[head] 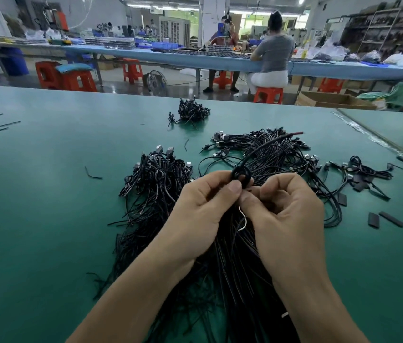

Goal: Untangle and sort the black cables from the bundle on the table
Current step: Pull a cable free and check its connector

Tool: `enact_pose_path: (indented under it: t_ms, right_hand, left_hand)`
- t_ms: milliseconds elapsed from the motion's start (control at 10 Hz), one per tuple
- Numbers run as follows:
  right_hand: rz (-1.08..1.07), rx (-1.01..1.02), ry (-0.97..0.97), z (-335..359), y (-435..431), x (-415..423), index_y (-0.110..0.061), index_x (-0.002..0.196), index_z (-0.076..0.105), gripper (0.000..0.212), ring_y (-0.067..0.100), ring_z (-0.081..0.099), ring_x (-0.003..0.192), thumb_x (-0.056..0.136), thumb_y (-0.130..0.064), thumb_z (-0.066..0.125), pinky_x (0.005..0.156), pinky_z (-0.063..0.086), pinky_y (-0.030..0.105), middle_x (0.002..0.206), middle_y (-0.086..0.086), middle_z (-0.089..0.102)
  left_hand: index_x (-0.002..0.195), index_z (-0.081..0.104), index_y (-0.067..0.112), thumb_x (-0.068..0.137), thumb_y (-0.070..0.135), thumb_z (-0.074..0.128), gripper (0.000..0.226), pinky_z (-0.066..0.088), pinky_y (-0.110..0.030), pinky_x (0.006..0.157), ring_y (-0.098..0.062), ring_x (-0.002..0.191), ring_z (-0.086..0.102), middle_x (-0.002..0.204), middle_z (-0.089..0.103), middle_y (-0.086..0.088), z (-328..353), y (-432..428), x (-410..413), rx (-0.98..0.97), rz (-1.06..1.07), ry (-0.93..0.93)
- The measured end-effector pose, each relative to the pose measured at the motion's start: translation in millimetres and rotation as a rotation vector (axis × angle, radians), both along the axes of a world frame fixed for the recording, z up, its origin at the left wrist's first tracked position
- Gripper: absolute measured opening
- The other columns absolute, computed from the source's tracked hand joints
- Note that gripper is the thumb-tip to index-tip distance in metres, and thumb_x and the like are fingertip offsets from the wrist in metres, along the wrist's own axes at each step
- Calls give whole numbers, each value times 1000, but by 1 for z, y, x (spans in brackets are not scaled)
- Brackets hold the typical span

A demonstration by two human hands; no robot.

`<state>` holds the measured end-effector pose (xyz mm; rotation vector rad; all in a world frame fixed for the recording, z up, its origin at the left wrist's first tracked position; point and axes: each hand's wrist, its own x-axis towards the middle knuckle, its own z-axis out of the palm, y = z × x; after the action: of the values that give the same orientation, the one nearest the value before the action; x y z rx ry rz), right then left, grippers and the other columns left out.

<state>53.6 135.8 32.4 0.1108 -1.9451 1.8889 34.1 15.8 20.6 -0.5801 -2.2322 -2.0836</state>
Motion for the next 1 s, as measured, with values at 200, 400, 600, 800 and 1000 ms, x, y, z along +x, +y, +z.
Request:
enact_pose_path:
  t_ms: [200, 400, 600, 800, 1000]
  right_hand:
    - [98, -298, -98, 0, 7, -6, -19, 73, 54, 34, 6, 59, 59, 80, 8, 72, 56, 50, 16, 64, -2, 63]
    - [190, -411, -142, -6, 15, -11, -16, 72, 55, 31, 8, 59, 57, 79, 11, 69, 53, 50, 16, 63, -3, 66]
    - [139, -109, 86, -2, 13, -12, -24, 70, 59, 38, 6, 64, 69, 83, 10, 69, 68, 52, 16, 72, -3, 69]
    - [134, 45, 148, 0, 20, -11, -33, 72, 61, 40, 7, 67, 75, 83, 4, 73, 72, 53, 17, 79, -3, 71]
    - [117, 16, 138, 1, 20, -10, -29, 71, 57, 37, 8, 67, 73, 83, 3, 72, 71, 54, 16, 78, -1, 71]
  left_hand:
    - [99, 71, 18, 81, 53, 46, 47, 45, -17, 81, -15, 96, 62, 106, 68, -7, 4, 2, 3, -107, 86, 165]
    - [94, 74, 16, 98, 21, 45, 30, 45, -13, 75, -1, 85, 62, 91, 71, 4, 7, 2, 6, -44, 68, 179]
    - [93, 53, 41, 75, 38, 75, 28, 44, -15, 65, 2, 73, 52, 88, 59, 22, 0, -4, 0, -49, 181, 125]
    - [90, 65, 40, 77, 36, 82, 22, 36, -15, 58, -1, 60, 37, 68, 43, 16, 1, -10, -2, -71, 261, 144]
    - [94, 69, 43, 86, 28, 77, 18, 56, -24, 59, -13, 61, 70, 72, 73, 6, 1, -10, 1, -59, 234, 96]
